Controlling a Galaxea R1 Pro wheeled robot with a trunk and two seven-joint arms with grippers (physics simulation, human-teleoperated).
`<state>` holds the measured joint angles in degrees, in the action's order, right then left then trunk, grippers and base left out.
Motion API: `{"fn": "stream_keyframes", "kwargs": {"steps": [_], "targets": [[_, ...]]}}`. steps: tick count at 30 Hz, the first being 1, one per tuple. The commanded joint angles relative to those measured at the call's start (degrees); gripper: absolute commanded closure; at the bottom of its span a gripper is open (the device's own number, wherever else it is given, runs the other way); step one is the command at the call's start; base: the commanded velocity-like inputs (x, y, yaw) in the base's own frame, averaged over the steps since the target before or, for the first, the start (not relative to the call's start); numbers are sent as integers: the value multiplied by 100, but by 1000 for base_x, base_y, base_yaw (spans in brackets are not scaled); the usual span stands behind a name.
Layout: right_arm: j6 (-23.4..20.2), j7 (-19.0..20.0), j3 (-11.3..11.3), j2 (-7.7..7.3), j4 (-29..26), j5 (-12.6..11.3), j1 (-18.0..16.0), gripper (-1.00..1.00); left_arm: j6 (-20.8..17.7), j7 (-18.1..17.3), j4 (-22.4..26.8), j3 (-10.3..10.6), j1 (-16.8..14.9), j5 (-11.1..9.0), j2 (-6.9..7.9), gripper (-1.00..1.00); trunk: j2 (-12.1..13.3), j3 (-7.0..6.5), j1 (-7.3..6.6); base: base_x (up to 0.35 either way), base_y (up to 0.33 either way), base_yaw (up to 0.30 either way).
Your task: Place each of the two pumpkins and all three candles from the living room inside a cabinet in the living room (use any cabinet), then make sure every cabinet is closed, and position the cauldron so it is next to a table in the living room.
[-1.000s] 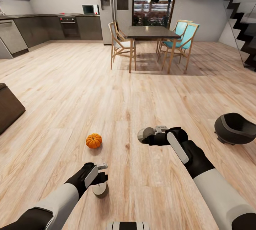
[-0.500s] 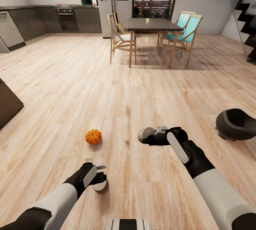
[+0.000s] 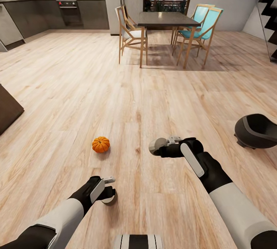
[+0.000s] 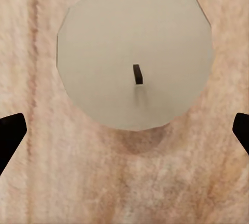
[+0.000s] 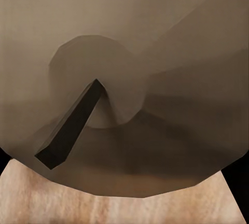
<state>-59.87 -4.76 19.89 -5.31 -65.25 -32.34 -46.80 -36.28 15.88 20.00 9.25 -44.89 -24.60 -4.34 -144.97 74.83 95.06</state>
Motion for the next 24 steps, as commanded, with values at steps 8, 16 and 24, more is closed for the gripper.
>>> {"fn": "stream_keyframes", "kwargs": {"steps": [8,16,24], "targets": [[-13,-51,15,-6,-6,-53,-3,100,-19,46,9,42,-2,-59,3,-100,-2,4,-1,0,0,0],[-13,-51,15,-6,-6,-53,-4,100,-19,46,11,42,-3,-56,3,-100,-11,159,17,0,0,0],[-13,-51,15,-6,-6,-53,-4,100,-19,46,12,42,-2,-62,3,-100,-22,337,38,0,0,0]]}}
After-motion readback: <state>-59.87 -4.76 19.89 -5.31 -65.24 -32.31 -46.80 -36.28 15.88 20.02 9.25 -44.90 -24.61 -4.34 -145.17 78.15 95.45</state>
